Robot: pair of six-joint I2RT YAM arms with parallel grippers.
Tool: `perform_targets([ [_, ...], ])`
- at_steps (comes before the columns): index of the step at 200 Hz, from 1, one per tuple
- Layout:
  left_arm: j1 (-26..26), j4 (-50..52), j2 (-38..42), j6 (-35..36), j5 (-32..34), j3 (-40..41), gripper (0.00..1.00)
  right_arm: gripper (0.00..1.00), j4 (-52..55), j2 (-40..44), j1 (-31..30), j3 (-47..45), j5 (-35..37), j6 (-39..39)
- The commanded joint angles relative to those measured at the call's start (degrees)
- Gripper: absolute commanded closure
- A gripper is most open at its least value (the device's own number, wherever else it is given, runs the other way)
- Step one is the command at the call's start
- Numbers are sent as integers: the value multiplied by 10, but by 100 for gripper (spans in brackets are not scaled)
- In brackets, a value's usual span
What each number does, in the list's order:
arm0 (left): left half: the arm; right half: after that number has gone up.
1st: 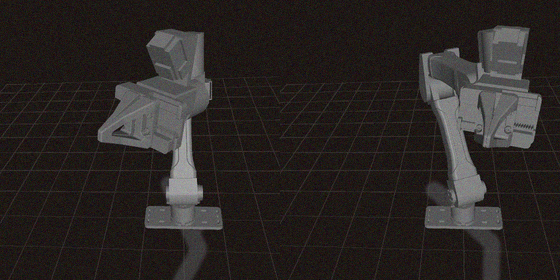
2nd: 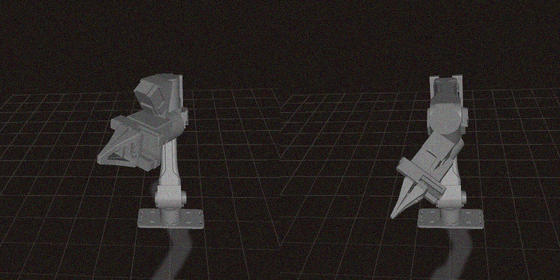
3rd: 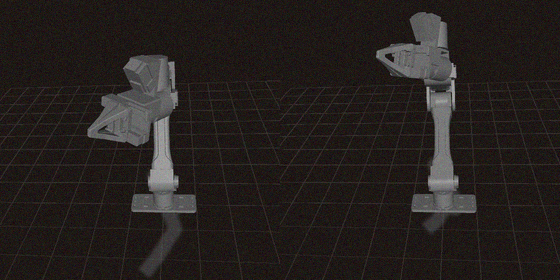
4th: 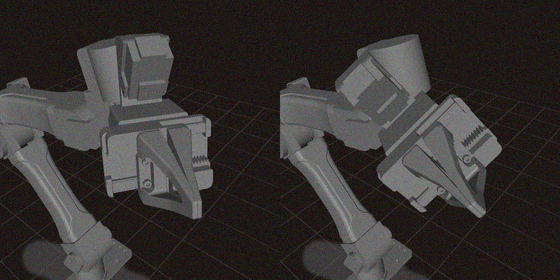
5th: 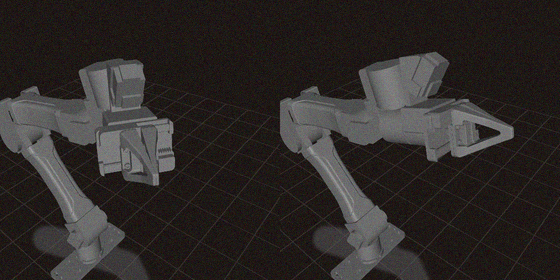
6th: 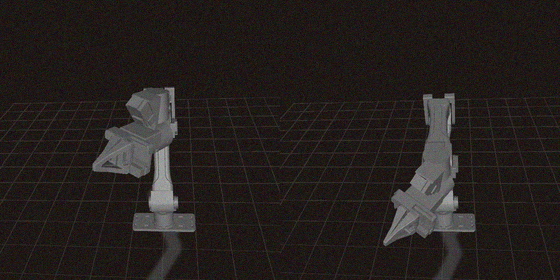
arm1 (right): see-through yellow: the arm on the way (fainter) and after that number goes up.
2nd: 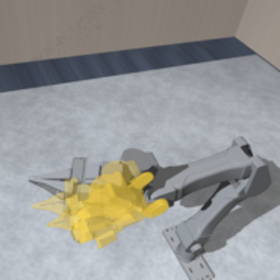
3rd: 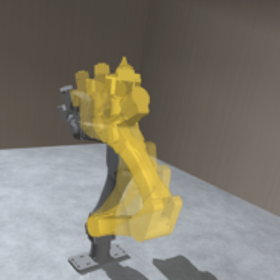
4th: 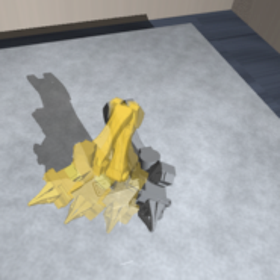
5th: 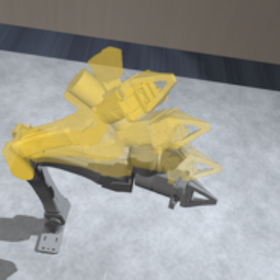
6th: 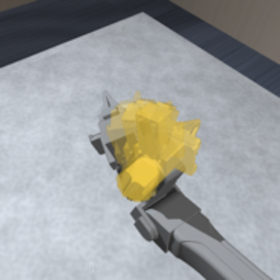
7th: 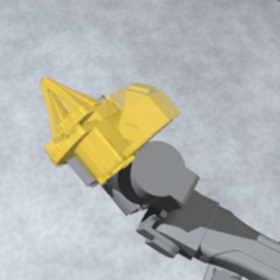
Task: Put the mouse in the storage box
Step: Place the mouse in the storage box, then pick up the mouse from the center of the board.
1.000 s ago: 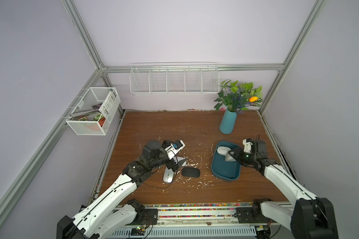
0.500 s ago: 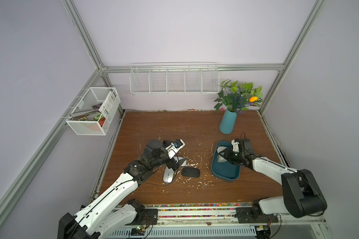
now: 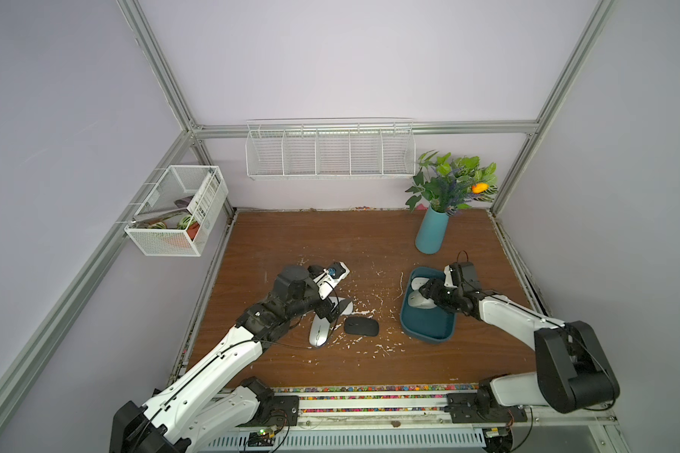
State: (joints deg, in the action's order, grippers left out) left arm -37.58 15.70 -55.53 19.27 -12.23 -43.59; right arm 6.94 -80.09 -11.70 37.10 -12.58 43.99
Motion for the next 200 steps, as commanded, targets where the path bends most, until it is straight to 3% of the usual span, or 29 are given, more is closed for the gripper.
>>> perform_targets([
  [1, -2, 4, -8, -25, 15, -14, 0, 25, 60, 22, 4, 25, 45, -21],
  [41, -2, 11, -25, -67, 38, -28, 0, 20, 111, 47, 5, 46, 94, -34],
  [84, -1, 4, -55, -109, 129, -24, 0, 19, 127, 96, 5, 57, 108, -71],
  [129, 48, 78, -144, -236, 230, -99, 0, 20, 81, 173, -39, 15, 96, -140],
  [161, 66, 268, -230, -361, 236, -198, 0, 20, 56, 212, -99, -20, 128, -151],
  [182, 66, 263, -200, -447, 193, -141, 0, 19, 51, 215, -131, -32, 148, -150],
  [200, 64, 207, -169, -465, 116, -68, 0, 20, 63, 215, -144, -26, 157, -153],
])
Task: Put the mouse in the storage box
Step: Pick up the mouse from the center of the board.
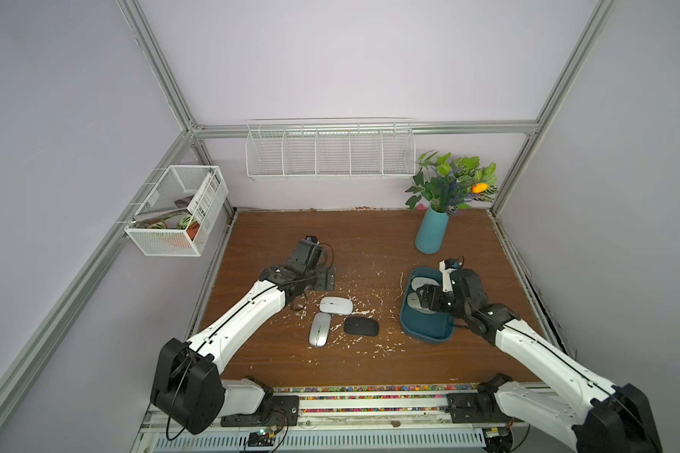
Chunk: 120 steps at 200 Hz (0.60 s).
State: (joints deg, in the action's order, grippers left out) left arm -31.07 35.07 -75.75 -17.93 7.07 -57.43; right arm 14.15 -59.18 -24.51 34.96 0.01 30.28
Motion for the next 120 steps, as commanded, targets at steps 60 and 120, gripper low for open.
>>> perform_targets([
  [60, -28, -27, 35, -157, -99, 169, 0, 20, -13, 9, -36, -14, 63, -15],
  [120, -70, -47, -33, -162, -83, 183, 2, 20, -31, 26, -36, -35, 67, -12],
])
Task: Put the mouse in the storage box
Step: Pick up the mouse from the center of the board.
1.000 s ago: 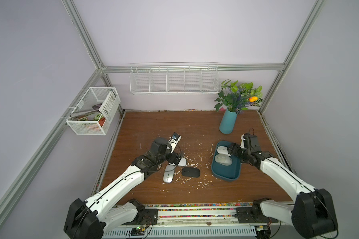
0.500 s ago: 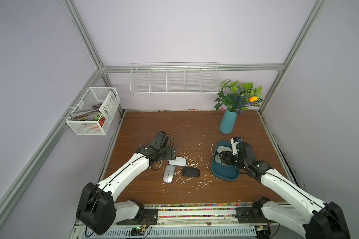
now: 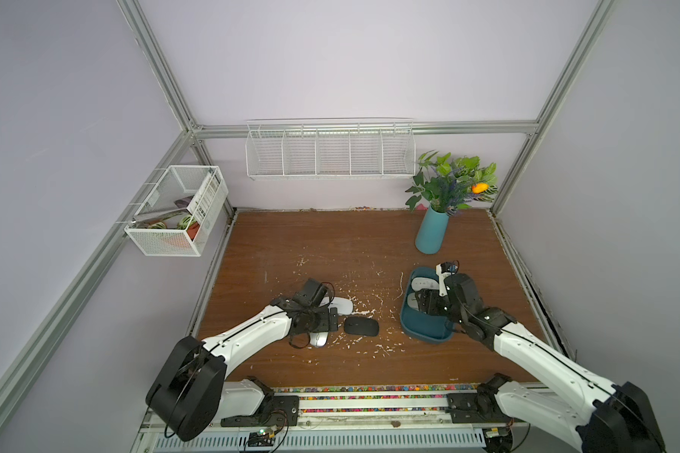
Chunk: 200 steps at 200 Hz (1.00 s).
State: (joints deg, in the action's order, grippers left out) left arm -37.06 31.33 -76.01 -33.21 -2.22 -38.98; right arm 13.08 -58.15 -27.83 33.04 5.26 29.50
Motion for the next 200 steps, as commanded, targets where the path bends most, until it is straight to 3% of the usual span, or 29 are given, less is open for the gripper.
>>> perform_targets([
  [1, -10, -10, -32, -9, 11, -2, 2, 20, -20, 15, -3, -16, 14, -5],
  [58, -12, 14, -70, -28, 55, -1, 12, 21, -37, 14, -3, -24, 20, -2],
  [133, -43, 74, -137, -41, 109, -46, 48, 21, -36, -1, -3, -17, 17, -3],
  [168, -44, 86, -121, -36, 109, -66, 64, 21, -34, -6, -3, -14, 17, -3],
  [200, -44, 109, -41, 0, 91, -121, 66, 21, -35, -5, -3, -14, 17, -3],
])
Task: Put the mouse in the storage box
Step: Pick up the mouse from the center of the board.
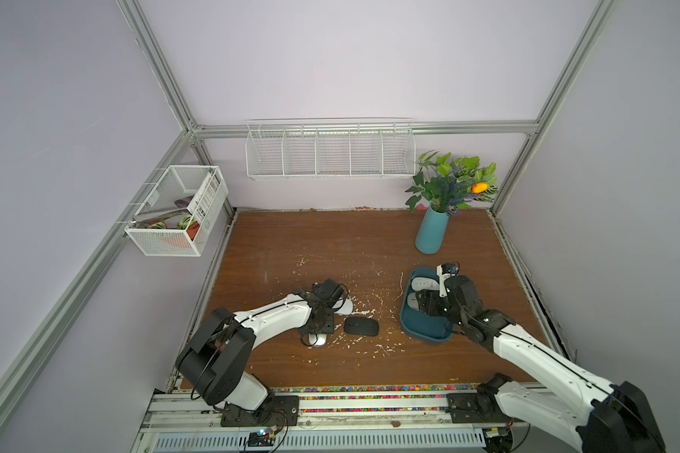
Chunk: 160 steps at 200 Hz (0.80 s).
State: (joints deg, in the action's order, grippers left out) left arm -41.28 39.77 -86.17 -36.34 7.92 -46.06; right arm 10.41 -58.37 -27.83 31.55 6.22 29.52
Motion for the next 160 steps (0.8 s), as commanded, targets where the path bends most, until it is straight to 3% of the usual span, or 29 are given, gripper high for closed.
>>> perform_targets([
  [1, -2, 26, 62, 34, -12, -52, 66, 21, -8, -3, -3, 1, 7, -3],
  [29, -2, 37, 133, 115, -53, -130, 67, 21, -9, -2, -3, -1, 7, 1],
  [80, -2, 31, 175, 313, -120, -256, 66, 21, -2, 1, 3, 4, 4, 6],
  [123, -2, -84, 212, 460, -148, -184, 67, 22, 31, -1, 8, 31, -78, 0],
  [160, -2, -180, 272, 572, -214, -53, 69, 22, 41, 29, 8, 51, -196, 38],
])
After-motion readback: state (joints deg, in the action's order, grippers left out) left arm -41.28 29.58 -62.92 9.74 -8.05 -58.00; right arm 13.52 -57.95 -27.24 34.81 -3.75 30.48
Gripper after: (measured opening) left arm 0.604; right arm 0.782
